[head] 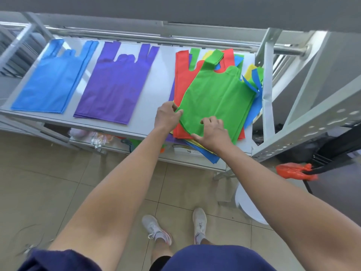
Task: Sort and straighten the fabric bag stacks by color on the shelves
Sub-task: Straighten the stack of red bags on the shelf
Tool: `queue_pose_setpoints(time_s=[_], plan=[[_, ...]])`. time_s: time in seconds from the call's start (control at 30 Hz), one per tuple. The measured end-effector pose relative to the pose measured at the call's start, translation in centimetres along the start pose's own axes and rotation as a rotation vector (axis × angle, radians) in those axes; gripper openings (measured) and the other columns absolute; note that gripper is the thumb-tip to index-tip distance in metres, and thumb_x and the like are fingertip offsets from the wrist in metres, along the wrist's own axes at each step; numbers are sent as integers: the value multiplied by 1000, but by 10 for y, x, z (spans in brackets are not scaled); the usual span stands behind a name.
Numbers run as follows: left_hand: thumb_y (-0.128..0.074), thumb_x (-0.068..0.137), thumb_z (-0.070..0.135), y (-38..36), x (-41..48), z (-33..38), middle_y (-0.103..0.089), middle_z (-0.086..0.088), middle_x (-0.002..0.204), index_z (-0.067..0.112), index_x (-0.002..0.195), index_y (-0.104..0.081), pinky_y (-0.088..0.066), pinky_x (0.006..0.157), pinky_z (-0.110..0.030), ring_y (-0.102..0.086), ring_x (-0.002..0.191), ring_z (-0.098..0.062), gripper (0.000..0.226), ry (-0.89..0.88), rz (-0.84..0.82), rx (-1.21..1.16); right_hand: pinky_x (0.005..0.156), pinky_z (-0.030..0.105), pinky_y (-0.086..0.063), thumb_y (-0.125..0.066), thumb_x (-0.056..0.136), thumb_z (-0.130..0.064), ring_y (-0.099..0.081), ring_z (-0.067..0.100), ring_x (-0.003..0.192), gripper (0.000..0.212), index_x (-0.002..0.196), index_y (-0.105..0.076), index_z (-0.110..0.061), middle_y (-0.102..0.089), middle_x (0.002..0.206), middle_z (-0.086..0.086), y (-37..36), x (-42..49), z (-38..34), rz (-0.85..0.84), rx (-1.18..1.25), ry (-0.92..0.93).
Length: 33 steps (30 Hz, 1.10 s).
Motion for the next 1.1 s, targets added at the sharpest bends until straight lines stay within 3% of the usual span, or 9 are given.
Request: queue_pose_setpoints(time_s=[0.17, 0.27, 0.33, 0.43, 0.6, 0.73, 0.83, 0.97, 1.1], plan=[[-76, 95, 17, -4, -7, 26, -76, -14, 100, 8, 105, -64, -57, 60, -21, -73, 69, -17, 18, 74, -131, -455, 98, 53, -50, -62, 82, -76, -46, 35, 127, 82, 135, -48, -15, -51, 133, 12, 7, 5, -5, -16, -9, -58], [-70, 99, 22, -4, -8, 32, -76, -7, 95, 7, 110, -65, -59, 64, -25, -77, 75, -19, 19, 91, -169, -544, 94, 48, -48, -55, 98, -48, -51, 37, 119, 41, 118, -53, -12, -56, 122, 14, 13, 10, -2, 14, 81, -55], [-58, 104, 32, -7, -4, 18, -77, -6, 97, 7, 109, -68, -60, 77, -33, -77, 87, -26, 28, 156, -130, -384, 87, 44, -45, -50, 99, -27, -56, 38, 109, 17, 100, -51, -10, -59, 109, 17, 20, 13, 4, 48, 168, -34], [-56, 94, 28, -8, -7, -8, -68, -11, 119, 10, 120, -66, -54, 94, -39, -65, 110, -31, 33, 212, -74, 47, 80, 40, -44, -51, 100, -20, -58, 35, 96, 16, 94, -52, -6, -59, 97, 16, 25, 14, 15, 30, 239, -14], [-70, 86, 26, -27, 0, -15, -54, -15, 139, 9, 148, -44, -49, 107, -45, -55, 129, -34, 69, 308, -102, -71, 68, 36, -39, -49, 103, -20, -55, 20, 73, 14, 94, -52, -11, -52, 80, 1, 32, 10, 20, 19, 357, -2], [-82, 84, 25, -35, 12, -8, -62, -10, 126, 3, 136, -51, -53, 100, -40, -61, 119, -30, 65, 435, -95, -244, 67, 37, -41, -51, 102, -20, -53, 25, 73, 18, 88, -49, -10, -51, 77, 3, 35, 6, 17, 29, 290, 44], [-94, 65, 38, -38, 28, -3, -70, -5, 118, 3, 126, -61, -58, 95, -38, -68, 106, -23, 78, 439, -110, -369, 70, 37, -41, -52, 99, -20, -52, 28, 79, 14, 89, -48, -11, -48, 80, 3, 41, 1, 11, 87, 174, 122], [-85, 80, 25, -26, 33, 30, -75, -6, 92, 6, 103, -73, -61, 66, -28, -73, 80, -21, 32, 269, -156, -455, 71, 41, -50, -53, 91, -26, -56, 29, 89, 16, 97, -55, -12, -56, 95, 7, 42, -7, -4, 119, -138, 238], [-84, 65, 32, 26, 37, 55, -78, -13, 100, 4, 109, -75, -64, 77, -41, -76, 87, -28, 53, 185, -158, -689, 68, 37, -45, -54, 96, -38, -54, 27, 88, 29, 102, -58, -10, -56, 95, 5, 42, -5, 0, 61, -175, 200]])
Point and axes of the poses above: each hand's wrist, its own x-axis towards the middle knuckle, its own y-axis out of the back of the hand, z = x × y, the point moved 7 cm from there along x, towards the middle knuckle
